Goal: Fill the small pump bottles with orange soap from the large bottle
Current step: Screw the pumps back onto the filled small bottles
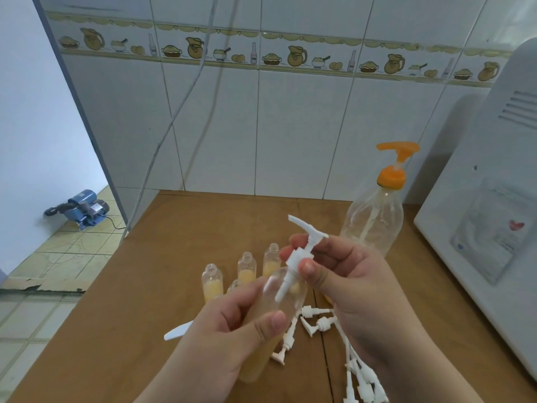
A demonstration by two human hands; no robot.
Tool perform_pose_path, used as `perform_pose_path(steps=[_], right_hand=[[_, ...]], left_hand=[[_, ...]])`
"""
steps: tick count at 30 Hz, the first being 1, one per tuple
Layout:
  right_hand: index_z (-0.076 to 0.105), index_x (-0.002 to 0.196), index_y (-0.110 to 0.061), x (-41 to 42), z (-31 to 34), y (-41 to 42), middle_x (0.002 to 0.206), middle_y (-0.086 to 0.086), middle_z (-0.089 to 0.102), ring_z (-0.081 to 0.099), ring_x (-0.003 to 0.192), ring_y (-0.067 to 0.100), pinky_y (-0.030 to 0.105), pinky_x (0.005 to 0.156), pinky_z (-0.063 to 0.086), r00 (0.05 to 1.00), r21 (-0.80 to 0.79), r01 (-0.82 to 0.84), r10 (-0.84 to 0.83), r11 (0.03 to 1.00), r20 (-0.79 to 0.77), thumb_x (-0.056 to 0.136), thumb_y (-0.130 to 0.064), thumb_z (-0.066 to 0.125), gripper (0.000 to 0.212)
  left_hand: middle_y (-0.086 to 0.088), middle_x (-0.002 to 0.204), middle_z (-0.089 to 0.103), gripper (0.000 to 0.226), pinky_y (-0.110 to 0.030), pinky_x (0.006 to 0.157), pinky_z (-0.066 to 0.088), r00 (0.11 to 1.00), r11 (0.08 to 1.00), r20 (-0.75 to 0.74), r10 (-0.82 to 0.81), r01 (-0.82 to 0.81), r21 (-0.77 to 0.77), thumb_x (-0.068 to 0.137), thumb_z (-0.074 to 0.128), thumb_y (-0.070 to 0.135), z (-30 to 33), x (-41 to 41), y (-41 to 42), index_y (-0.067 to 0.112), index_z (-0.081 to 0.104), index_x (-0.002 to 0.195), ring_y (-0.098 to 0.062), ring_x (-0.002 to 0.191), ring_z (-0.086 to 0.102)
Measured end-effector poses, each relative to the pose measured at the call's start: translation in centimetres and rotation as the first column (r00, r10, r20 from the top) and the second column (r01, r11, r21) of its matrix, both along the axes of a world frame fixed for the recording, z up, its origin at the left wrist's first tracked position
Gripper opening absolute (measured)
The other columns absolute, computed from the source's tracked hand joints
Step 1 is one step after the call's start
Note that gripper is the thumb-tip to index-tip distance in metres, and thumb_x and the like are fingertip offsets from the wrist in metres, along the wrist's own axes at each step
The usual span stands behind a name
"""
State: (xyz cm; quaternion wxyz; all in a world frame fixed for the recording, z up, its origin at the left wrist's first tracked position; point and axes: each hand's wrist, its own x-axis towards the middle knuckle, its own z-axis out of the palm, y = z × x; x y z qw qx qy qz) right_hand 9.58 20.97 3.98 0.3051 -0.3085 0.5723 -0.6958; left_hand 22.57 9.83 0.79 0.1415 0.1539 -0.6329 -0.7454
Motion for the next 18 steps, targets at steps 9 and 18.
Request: perform_pose_path(steps=[9, 18], right_hand=[[0.071, 0.101, -0.024, -2.1, -0.4, 3.4, 0.103, -0.005, 0.072, 0.067, 0.097, 0.008, 0.028, 0.078, 0.056, 0.966, 0.01, 0.25, -0.249, 0.968, -0.074, 0.047, -0.039, 0.087, 0.058], [0.074, 0.094, -0.031, -4.6, -7.0, 8.3, 0.095, -0.001, 0.074, 0.069, 0.089, 0.006, 0.017, 0.085, 0.049, 0.853, 0.196, 0.52, -0.517, 0.832, -0.07, 0.024, -0.063, 0.087, 0.078]], left_hand=[[0.004, 0.104, 0.071, 0.037, -0.052, 0.094, 0.046, 0.825, 0.796, -0.171, 0.539, -0.565, -0.215, 0.065, 0.08, 0.04, -0.1, 2.3, -6.8, 0.038, 0.066, 0.099, -0.019, 0.103, 0.066], [0.011, 0.102, 0.069, 0.049, -0.04, 0.093, 0.046, 0.757, 0.75, 0.24, 0.608, -0.447, -0.488, 0.06, 0.083, 0.028, -8.9, 5.3, -11.7, 0.035, 0.063, 0.105, -0.016, 0.103, 0.062]])
